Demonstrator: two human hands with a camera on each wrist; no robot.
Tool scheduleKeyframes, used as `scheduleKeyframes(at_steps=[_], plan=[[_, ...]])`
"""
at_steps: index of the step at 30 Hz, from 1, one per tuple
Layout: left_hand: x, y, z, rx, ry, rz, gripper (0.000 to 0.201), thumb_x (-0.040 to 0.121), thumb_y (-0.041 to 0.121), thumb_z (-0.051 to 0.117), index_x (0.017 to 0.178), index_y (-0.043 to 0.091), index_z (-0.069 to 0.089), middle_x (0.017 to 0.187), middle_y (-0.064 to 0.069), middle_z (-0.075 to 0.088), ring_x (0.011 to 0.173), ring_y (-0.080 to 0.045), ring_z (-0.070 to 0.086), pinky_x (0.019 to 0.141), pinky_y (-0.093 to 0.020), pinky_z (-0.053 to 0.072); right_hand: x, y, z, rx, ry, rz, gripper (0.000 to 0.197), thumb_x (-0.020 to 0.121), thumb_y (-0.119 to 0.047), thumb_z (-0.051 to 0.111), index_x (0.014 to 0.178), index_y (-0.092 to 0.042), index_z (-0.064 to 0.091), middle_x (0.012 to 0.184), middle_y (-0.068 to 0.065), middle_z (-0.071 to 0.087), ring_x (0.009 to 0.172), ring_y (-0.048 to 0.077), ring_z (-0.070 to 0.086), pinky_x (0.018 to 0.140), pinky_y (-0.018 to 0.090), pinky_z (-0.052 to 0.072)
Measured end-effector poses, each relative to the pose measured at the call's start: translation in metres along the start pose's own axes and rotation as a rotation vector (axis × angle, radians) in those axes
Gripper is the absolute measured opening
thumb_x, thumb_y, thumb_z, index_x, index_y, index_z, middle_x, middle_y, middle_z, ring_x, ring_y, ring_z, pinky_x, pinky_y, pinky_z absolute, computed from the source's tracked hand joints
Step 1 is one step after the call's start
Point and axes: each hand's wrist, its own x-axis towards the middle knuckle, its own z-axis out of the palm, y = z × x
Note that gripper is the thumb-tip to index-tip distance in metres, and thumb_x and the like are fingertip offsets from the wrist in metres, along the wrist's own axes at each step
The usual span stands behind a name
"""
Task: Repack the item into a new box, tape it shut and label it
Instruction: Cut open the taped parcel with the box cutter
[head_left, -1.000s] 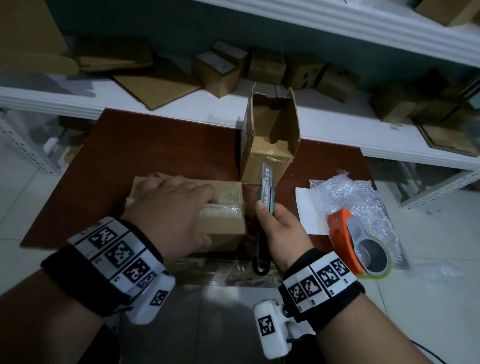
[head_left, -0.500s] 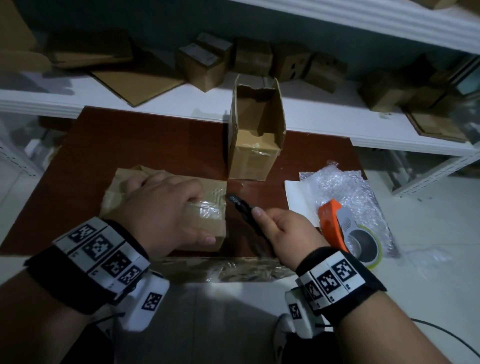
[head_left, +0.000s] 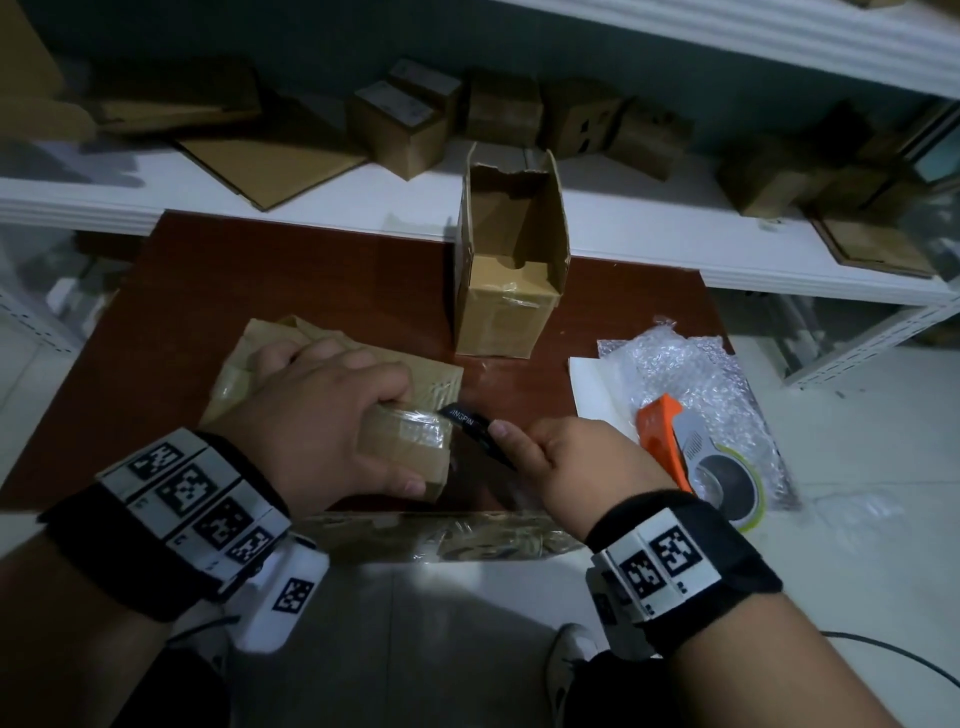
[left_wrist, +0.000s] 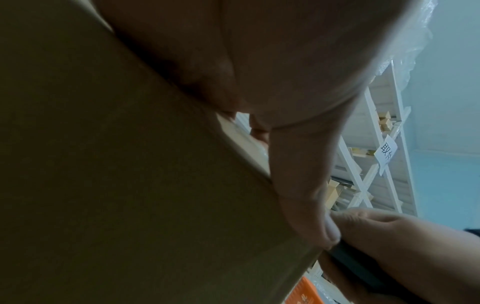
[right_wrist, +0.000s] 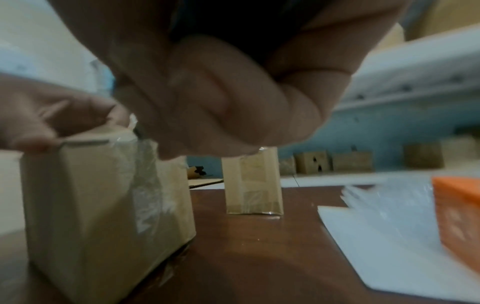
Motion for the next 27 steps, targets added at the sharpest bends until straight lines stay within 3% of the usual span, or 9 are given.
scheduleKeyframes(at_steps=[3,8,13,15,19,23,27], plan=[[0.000,0.000,-0.001,-0.016,-0.008,0.006,0.060,0.043,0.096,0.039,0.088,0.057,0.038,0.100,0.031,0.042,0.112,-0.002,0.032,0.100,-0.038,0.016,-0.002,-0.008,-0.001,-0.057,0.013,-0.009,0.057,0.098,-0.070,0.022,0.071,-0.027,0.049,0.070,-0.001,0.058,0.075,0.023,0.060,0.064,0.035,0.047],[0.003,-0.003,0.000,-0.045,0.005,0.020,0.060,0.043,0.095,0.043,0.088,0.056,0.039,0.099,0.033,0.043,0.108,-0.001,0.033,0.100,-0.038,0.015,-0.005,0.000,-0.010,-0.114,-0.022,0.003,0.063,0.098,-0.069,0.022,0.072,-0.023,0.056,0.067,-0.001,0.058,0.066,0.014,0.055,0.058,0.031,0.040],[0.005,-0.005,0.002,-0.092,0.036,0.032,0.055,0.047,0.090,0.058,0.087,0.057,0.040,0.097,0.034,0.045,0.105,0.000,0.034,0.096,-0.035,0.014,0.000,-0.001,-0.004,-0.047,-0.049,0.018,0.066,0.096,-0.072,0.022,0.071,-0.022,0.056,0.069,0.001,0.061,0.071,0.021,0.060,0.068,0.036,0.048],[0.006,-0.005,0.002,-0.102,0.037,0.036,0.055,0.047,0.089,0.059,0.087,0.057,0.041,0.097,0.034,0.046,0.105,0.000,0.036,0.097,-0.035,0.015,-0.001,0.000,-0.006,-0.054,-0.044,0.007,0.064,0.098,-0.069,0.023,0.072,-0.022,0.057,0.070,0.001,0.062,0.071,0.019,0.060,0.067,0.036,0.047],[0.007,-0.003,0.001,-0.112,0.042,0.029,0.055,0.046,0.088,0.061,0.085,0.054,0.043,0.097,0.035,0.046,0.106,-0.001,0.035,0.094,-0.034,0.014,0.002,-0.004,0.007,-0.067,0.006,0.002,0.068,0.095,-0.073,0.018,0.083,-0.022,0.061,0.071,0.003,0.062,0.073,0.027,0.061,0.064,0.036,0.046],[0.006,-0.004,0.001,-0.104,0.036,0.036,0.057,0.045,0.090,0.058,0.087,0.056,0.042,0.097,0.035,0.045,0.105,-0.001,0.035,0.096,-0.034,0.015,0.000,0.000,-0.003,-0.002,-0.020,-0.012,0.054,0.100,-0.065,0.027,0.074,-0.025,0.052,0.066,0.000,0.055,0.072,0.025,0.058,0.064,0.035,0.041],[0.007,-0.004,0.001,-0.109,0.050,0.037,0.058,0.043,0.091,0.055,0.085,0.053,0.043,0.096,0.036,0.044,0.104,-0.001,0.035,0.098,-0.035,0.016,0.000,-0.008,0.003,0.027,-0.010,-0.022,0.056,0.100,-0.065,0.027,0.064,-0.025,0.044,0.061,0.001,0.052,0.066,0.027,0.056,0.063,0.036,0.040]])
